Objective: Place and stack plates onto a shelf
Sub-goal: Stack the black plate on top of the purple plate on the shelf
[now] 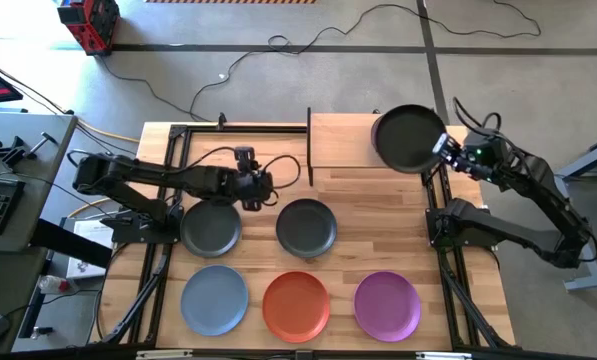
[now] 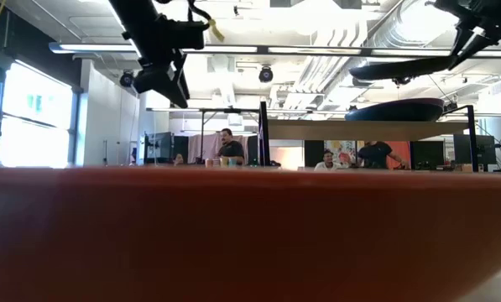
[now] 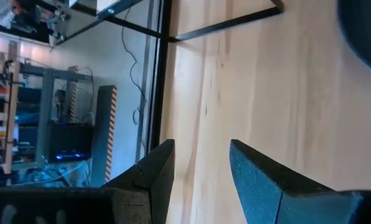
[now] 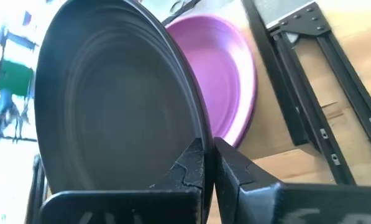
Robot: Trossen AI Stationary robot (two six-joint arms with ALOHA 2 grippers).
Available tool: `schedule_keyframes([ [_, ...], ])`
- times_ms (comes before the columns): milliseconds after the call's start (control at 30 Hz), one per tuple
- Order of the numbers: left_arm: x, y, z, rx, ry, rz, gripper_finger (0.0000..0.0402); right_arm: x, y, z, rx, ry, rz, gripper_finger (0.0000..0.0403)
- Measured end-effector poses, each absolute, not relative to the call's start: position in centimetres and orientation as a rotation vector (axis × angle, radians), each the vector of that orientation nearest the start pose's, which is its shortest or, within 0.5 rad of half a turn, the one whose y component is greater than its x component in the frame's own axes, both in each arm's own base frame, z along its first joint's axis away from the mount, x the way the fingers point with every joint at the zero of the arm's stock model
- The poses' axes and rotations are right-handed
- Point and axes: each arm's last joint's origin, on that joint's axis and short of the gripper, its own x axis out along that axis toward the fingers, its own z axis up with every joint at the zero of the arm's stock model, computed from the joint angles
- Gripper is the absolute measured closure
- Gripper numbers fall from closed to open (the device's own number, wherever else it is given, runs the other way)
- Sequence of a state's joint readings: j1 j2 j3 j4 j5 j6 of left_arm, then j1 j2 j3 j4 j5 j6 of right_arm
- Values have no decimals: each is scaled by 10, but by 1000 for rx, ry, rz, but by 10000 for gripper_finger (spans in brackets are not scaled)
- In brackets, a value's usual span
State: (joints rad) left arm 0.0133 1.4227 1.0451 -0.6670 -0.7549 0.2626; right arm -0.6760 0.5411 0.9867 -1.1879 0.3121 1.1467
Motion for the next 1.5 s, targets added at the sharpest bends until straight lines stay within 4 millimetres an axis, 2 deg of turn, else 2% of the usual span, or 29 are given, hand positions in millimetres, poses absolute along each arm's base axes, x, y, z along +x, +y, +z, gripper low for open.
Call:
schedule_keyframes([
  [200, 275, 38, 254, 578, 1095, 603, 259, 43, -48, 334, 1202, 68, -1342, 403],
  [500, 272, 59, 254, 535, 1115, 674, 259, 61, -66, 328, 1181, 123, -1474, 403],
  [767, 269, 72, 254, 512, 1131, 712, 259, 74, -77, 324, 1164, 166, -1524, 403],
  [1000, 268, 74, 254, 539, 1149, 698, 259, 85, -86, 318, 1148, 232, -1563, 403],
  [1300, 268, 73, 254, 532, 1148, 702, 259, 87, -89, 316, 1121, 259, -1583, 402],
  [1500, 268, 73, 254, 532, 1148, 703, 259, 87, -89, 316, 1102, 255, -1593, 381],
])
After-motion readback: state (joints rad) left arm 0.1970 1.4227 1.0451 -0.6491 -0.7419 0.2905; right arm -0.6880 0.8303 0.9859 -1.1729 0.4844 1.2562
